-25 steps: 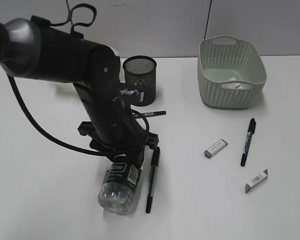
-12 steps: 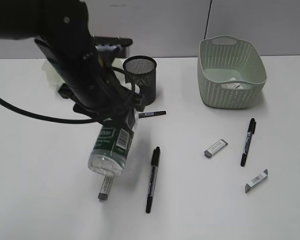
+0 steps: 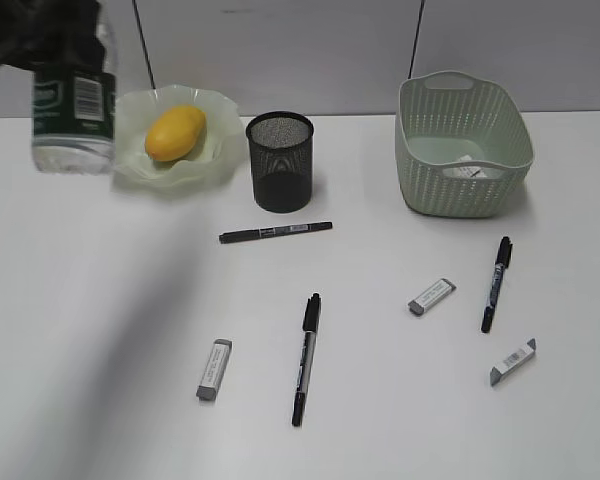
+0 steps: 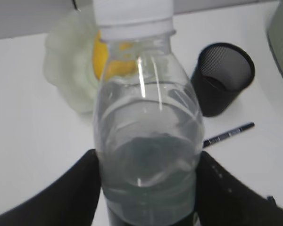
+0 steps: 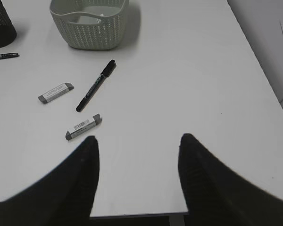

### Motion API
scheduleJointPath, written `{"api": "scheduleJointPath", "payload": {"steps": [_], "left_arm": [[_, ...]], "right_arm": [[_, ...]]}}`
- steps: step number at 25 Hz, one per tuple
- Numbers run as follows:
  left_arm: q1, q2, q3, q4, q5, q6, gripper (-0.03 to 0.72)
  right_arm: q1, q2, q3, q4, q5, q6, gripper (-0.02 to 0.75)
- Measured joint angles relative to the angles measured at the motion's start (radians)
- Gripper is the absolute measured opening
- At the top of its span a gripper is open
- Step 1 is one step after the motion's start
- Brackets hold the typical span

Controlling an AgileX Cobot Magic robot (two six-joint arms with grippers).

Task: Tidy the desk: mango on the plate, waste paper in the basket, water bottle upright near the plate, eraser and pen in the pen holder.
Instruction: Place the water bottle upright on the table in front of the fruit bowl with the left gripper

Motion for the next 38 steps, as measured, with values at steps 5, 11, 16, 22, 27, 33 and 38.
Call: {"api": "scheduleJointPath", "payload": {"steps": [5,11,16,22,27,33,38], "left_arm": [[0.143,-0.195,0.211,0.012,-0.269,0.0,0.445],[0.25,-0.308,0.549,0.113,-0.829,0.0,0.445],[0.313,-0.232,0.718,0.146,-1.193,0.046,0.445],[0.34,-0.026,0.752,0.146,-1.503,0.19,0.445],[0.34,0.178,0.758,0.056,-1.751,0.197,0.445],[0.34,0.371,0.758,-0.007,-1.832,0.203,0.445],[0.34,0.491,0.758,-0.005,-1.837,0.228,0.445]], "right_arm": [[0.0,0.0,0.0,0.0,0.0,0.001,0.431],[0.0,0.0,0.0,0.0,0.0,0.001,0.431],[0.0,0.0,0.0,0.0,0.0,0.001,0.431],[0.0,0.0,0.0,0.0,0.0,0.001,0.431],[0.0,0.0,0.0,0.0,0.0,0.001,0.431],[0.0,0.0,0.0,0.0,0.0,0.001,0.43],[0.0,0.0,0.0,0.0,0.0,0.001,0.43]]}}
